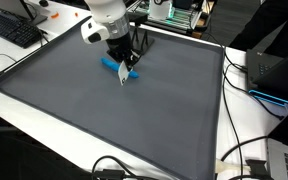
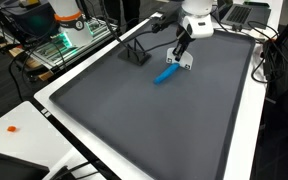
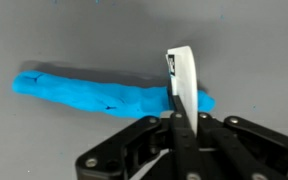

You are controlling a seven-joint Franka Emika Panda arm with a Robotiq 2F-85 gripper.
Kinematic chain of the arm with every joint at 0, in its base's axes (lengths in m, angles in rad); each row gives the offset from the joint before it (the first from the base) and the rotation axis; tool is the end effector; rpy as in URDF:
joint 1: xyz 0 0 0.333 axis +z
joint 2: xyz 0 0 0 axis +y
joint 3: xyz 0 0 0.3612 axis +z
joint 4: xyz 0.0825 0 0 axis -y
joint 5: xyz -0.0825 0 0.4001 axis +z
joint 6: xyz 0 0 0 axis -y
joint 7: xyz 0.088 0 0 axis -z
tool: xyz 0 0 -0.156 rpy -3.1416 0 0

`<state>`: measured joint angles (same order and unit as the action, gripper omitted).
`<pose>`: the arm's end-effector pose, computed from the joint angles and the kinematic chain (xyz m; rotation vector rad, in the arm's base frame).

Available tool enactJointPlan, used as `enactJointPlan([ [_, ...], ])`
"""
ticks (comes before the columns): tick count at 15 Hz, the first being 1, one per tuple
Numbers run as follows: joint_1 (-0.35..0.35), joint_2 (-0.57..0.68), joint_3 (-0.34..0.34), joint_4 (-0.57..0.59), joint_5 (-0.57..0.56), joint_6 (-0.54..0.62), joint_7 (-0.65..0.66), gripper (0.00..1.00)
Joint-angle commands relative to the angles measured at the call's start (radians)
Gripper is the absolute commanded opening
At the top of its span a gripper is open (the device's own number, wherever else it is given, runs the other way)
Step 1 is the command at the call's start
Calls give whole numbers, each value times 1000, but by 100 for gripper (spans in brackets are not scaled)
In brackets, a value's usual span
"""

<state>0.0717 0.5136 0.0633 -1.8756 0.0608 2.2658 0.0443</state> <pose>0.6451 0.0901 0.2065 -3.0700 -0.0655 0.1986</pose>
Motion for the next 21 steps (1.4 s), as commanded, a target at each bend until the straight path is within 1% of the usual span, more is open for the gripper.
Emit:
enactJointPlan([
  [1,-32,-10,47,-37,87,-11,-66,1],
  [4,-34,-11,50,-36,111,-27,-79,1],
  [7,-25,-26,44,-36,102,-29,-68,1],
  [11,-8,-60,30,-31,60,-56,-54,1],
  [16,-6,-113,11,-29,19,-87,-48,1],
  [21,-8,-109,-10,-23,-34,-75,-49,1],
])
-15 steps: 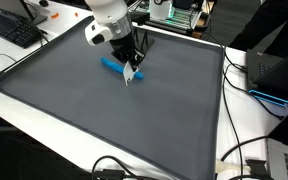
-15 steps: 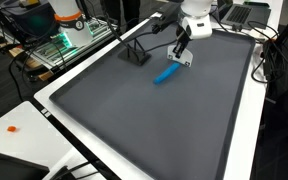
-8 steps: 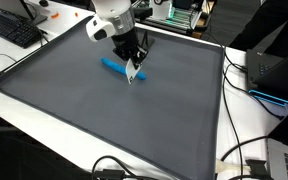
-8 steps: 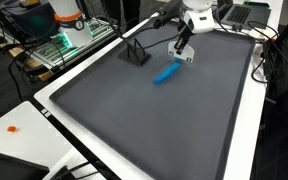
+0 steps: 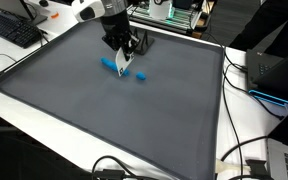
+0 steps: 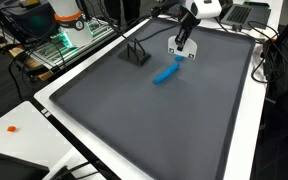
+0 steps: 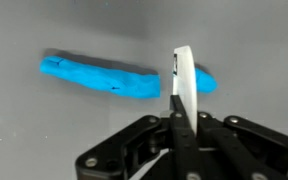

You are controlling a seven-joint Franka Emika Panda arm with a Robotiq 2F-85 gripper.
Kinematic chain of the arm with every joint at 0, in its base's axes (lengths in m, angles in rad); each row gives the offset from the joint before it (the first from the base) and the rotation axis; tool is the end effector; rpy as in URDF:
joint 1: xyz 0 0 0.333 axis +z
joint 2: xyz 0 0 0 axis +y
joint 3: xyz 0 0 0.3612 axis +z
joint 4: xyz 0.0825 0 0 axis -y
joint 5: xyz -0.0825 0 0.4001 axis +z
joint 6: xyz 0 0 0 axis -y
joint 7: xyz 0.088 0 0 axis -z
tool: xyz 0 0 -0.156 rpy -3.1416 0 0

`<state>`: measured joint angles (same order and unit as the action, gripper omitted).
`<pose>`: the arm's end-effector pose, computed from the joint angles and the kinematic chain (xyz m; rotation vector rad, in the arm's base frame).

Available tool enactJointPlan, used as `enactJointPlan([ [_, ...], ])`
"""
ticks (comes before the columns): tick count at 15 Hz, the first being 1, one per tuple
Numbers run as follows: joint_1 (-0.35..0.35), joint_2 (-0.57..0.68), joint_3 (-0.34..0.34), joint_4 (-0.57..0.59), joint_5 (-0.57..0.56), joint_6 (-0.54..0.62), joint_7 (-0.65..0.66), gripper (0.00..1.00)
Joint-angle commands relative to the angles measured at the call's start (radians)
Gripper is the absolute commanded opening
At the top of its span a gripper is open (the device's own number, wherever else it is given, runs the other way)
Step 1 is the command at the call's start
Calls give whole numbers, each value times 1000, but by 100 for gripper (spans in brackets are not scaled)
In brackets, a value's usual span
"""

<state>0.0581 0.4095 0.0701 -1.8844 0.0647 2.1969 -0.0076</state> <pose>0.6410 0.0856 0.2657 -3.0618 -0.1393 0.1549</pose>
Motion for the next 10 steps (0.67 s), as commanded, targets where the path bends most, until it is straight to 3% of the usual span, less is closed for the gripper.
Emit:
enactJointPlan([
  [1,5,2,-18,-13,-44,1,0,1],
  [10,10,46,-25,-5,-101,18,0,1],
])
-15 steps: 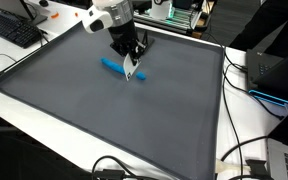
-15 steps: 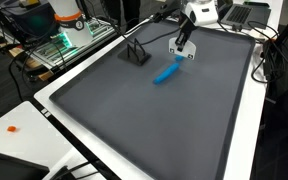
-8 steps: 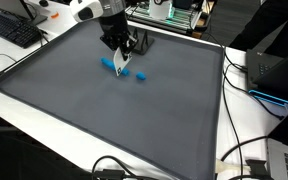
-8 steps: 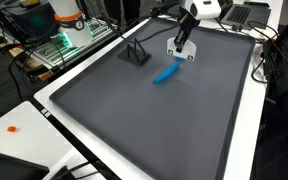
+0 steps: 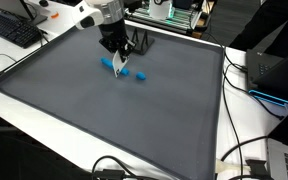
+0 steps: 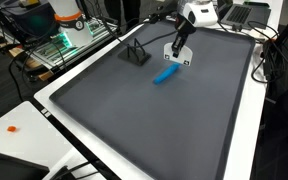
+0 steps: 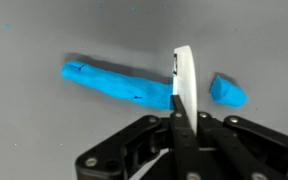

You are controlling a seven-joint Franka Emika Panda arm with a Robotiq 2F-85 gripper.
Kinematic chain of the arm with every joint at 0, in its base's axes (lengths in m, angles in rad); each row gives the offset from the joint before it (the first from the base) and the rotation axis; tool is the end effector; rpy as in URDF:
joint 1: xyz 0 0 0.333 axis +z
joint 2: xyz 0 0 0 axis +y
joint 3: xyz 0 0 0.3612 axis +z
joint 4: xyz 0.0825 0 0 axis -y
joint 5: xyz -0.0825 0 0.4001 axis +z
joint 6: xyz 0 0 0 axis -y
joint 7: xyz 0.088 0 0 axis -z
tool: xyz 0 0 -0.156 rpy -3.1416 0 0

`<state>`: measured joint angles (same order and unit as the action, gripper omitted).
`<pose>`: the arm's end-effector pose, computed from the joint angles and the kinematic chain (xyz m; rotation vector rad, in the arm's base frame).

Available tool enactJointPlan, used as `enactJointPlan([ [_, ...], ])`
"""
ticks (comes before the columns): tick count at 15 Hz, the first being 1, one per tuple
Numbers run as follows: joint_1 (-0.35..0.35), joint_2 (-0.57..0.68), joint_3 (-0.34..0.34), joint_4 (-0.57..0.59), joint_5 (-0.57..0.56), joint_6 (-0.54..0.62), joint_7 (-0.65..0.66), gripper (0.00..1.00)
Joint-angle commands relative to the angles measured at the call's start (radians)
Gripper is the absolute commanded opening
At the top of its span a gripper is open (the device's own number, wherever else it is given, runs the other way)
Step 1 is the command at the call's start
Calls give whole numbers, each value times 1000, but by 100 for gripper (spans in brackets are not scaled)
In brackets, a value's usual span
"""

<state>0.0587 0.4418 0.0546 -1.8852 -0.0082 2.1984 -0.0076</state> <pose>0.6401 0.0709 0.2441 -3.1187 -0.1911 0.2013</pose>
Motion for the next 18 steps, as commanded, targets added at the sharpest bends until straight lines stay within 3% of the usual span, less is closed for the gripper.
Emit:
enactJointPlan([
  [1,11,19,-11,-6,-36,26,-1,1],
  [9,24,48,-17,-15,-88,76,8,1],
  [18,21,85,-15,-5,-74,74,12,1],
])
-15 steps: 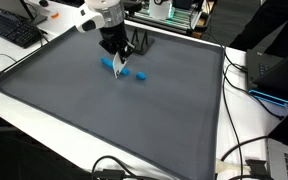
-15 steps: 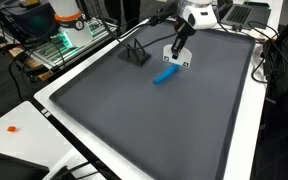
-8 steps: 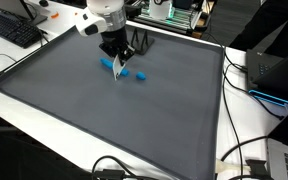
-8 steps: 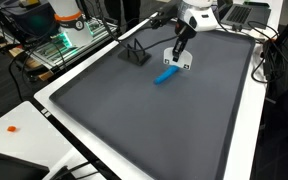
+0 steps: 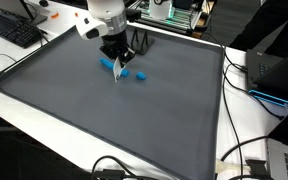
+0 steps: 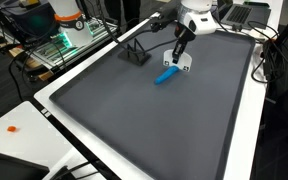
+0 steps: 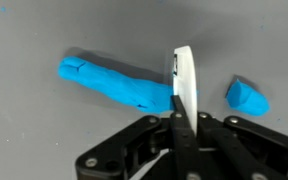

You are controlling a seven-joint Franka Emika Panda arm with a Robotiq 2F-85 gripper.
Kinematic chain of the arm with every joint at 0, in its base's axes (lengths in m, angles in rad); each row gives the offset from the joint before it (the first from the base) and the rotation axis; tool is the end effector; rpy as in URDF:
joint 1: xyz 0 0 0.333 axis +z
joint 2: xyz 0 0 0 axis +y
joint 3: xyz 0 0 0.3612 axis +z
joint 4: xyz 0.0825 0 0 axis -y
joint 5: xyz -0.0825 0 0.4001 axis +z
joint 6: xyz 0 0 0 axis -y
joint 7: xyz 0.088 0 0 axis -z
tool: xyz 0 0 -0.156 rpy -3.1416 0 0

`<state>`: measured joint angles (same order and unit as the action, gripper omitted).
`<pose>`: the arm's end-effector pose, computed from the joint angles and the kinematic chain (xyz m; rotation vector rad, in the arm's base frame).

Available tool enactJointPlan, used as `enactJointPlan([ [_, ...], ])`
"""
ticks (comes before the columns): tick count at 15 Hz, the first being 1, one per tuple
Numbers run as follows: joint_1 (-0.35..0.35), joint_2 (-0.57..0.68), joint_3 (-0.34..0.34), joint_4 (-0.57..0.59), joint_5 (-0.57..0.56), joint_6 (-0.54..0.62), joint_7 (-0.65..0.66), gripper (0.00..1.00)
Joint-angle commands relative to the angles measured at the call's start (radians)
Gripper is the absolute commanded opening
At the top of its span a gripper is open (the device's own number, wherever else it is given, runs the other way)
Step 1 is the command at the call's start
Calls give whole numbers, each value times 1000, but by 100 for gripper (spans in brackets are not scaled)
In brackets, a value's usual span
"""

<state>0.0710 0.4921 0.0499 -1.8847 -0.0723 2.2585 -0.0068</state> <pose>0.6450 0.0726 0.2159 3.0891 0.2669 -0.1790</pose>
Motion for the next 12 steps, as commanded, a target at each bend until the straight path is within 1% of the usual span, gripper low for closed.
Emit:
enactJointPlan([
  [1,7,38,-8,-4,-6,11,11,1],
  [6,-2,51,5,0,22,6,-2,1],
  [9,-21,46,25,3,93,-12,-2,1],
  [12,-25,44,26,3,140,-24,7,1],
])
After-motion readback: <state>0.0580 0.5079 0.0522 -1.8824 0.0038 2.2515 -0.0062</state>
